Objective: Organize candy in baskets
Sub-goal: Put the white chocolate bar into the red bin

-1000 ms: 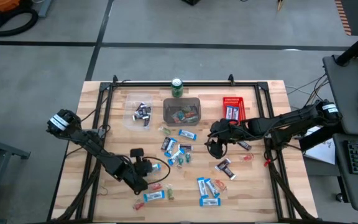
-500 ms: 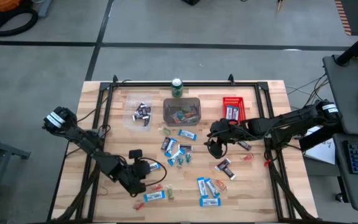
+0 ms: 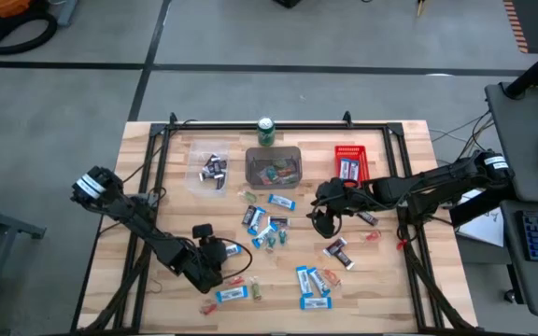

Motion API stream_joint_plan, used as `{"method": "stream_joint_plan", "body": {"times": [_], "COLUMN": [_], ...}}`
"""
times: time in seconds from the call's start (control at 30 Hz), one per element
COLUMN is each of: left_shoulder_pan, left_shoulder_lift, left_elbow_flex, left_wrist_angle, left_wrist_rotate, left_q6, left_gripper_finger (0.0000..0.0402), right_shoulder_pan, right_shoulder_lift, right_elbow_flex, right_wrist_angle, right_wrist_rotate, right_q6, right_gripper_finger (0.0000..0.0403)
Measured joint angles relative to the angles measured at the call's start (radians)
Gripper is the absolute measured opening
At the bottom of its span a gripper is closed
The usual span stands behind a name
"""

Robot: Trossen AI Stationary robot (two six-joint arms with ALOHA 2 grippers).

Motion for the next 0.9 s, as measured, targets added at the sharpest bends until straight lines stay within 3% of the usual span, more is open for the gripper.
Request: {"method": "stream_joint_plan", "body": {"times": [0.13, 0.4, 0.57, 0.67, 0.9], "left_shoulder_pan": [-0.002, -0.003, -0.003, -0.003, 0.028], "left_shoulder_lift": [0.018, -0.005, -0.056, -0.11, -0.17], "left_elbow_flex": [-0.002, -0.004, -0.011, -0.009, 0.013], "left_wrist_angle": [0.006, -0.005, -0.025, -0.015, 0.006], "left_wrist_rotate": [0.006, 0.018, 0.0, -0.11, -0.516], "left_q6": [-0.024, 0.002, 0.055, 0.137, 0.307], "left_gripper_finger": [0.0151, 0.0031, 0.0016, 0.0023, 0.0027], "right_shoulder_pan": [0.0, 0.0, 0.002, 0.013, 0.028], "right_shoulder_lift": [0.0, 0.0, 0.0, 0.006, 0.13], "right_elbow_flex": [0.0, 0.0, 0.0, -0.007, -0.012], "right_wrist_angle": [0.008, 0.021, 0.038, 0.108, 0.426], "right_wrist_rotate": [0.0, 0.0, 0.004, 0.03, 0.053], "right_q6": [-0.002, -0.006, -0.021, -0.05, -0.049], "right_gripper_finger": [0.0205, 0.0205, 0.0205, 0.0205, 0.0205]}}
